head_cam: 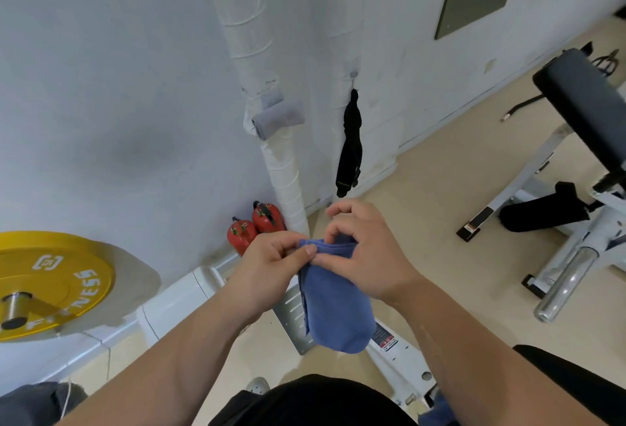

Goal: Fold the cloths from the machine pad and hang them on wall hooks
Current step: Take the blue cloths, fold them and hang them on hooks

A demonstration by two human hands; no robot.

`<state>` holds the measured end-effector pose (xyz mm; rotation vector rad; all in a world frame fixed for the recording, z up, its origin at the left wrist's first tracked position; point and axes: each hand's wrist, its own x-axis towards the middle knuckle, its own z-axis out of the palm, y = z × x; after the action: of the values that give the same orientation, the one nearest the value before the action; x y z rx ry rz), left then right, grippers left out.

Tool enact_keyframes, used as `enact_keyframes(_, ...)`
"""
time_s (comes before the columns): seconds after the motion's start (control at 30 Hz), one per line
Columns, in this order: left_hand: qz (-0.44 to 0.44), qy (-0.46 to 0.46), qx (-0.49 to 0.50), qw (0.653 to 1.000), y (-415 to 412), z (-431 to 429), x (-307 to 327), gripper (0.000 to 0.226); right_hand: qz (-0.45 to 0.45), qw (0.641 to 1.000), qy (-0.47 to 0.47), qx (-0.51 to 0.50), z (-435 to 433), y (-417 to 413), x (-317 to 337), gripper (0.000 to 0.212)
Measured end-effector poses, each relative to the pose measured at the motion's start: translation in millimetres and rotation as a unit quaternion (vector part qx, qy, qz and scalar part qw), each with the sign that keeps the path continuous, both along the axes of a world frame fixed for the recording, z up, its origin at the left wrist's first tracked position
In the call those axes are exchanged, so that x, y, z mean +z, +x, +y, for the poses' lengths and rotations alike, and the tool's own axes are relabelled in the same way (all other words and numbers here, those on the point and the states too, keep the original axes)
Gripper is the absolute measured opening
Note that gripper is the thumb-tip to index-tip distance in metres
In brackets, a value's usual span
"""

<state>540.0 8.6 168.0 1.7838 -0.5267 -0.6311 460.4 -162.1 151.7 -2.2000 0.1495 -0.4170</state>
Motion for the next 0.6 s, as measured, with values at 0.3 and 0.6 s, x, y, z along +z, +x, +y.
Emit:
enact_keyframes(0.3, -0.026, 0.003, 0.041, 0.999, 30.1, 4.5, 4.3, 0.023, 0.101, 0.995, -0.011, 0.022, -59.9, -17.7, -0.1, 0.031)
enact_keyframes(0.6, 0.08, -0.066, -0.03, 0.994, 49.6, 9.4, 41.4, 0.036, 0.005, 0.96, 0.274, 0.063, -48.3, -9.8, 52.1, 0.017)
